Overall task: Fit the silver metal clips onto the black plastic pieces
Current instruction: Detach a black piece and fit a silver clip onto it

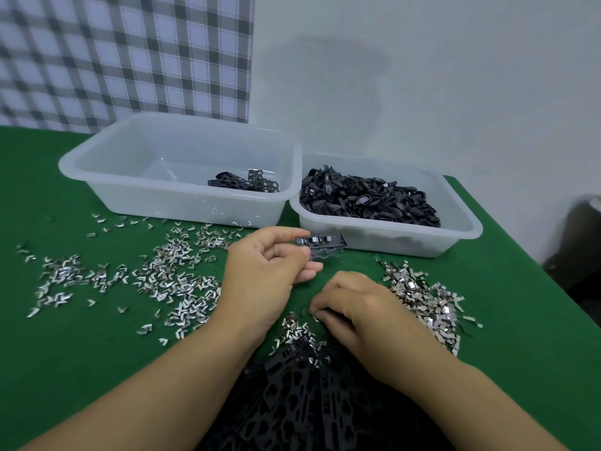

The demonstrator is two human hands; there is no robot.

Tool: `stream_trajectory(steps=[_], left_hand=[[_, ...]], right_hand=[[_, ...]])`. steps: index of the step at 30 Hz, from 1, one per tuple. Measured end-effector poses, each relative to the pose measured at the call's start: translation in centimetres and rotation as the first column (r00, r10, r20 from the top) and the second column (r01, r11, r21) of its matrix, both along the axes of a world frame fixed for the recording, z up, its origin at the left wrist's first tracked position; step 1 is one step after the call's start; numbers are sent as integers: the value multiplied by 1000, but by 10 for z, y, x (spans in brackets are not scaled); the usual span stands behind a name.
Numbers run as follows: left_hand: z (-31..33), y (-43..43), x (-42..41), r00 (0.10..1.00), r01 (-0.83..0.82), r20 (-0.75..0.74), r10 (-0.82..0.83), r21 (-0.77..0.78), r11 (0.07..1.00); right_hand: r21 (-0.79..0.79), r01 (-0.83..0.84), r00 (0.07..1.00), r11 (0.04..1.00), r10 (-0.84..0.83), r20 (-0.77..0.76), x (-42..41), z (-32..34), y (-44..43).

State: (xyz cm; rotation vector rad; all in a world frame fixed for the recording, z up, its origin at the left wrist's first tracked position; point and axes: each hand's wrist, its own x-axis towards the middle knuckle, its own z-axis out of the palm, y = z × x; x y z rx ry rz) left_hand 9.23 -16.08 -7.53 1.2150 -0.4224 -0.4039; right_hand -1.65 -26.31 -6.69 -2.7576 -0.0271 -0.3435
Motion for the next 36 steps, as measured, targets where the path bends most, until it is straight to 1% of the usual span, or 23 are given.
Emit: stream_trajectory(steps=[4, 8, 13, 18, 24, 27, 29, 31, 33, 36], left_hand=[[-1, 0, 0, 1000, 6, 26, -6, 13, 1000], [-2, 0, 0, 999, 11, 39, -12, 22, 1000], [-2, 0, 0, 999, 16, 51, -17, 31, 999], [-2, 1, -1, 998, 18, 58, -20, 36, 999], [-3, 1, 0, 998, 20, 65, -23, 48, 999], [-4, 1, -1, 997, 22, 76, -28, 71, 997], [-5, 1, -1, 996, 35, 74, -41, 81, 996], [-5, 1, -2, 994, 51, 86, -59, 99, 994], [-4, 1, -3, 991, 69, 106, -81, 116, 991], [-4, 1, -4, 987, 90, 123, -106, 131, 987]], right_hand=[[74, 40, 999, 996, -42, 25, -5, -1, -7], [136, 137, 987, 981, -147, 71, -9, 0, -13], [117, 178, 982, 977, -184, 44, -9, 2, -11], [94, 175, 985, 980, -175, -10, -1, 3, -5], [40, 160, 987, 986, -160, -23, -2, 0, -5], [51, 162, 985, 986, -164, 51, -6, 2, -9], [68, 190, 971, 979, -198, 136, -8, 3, -11], [135, 220, 940, 966, -247, 235, -10, 5, -11], [225, 215, 908, 950, -280, 312, -11, 7, -9], [317, 173, 882, 933, -290, 373, -11, 6, -5]])
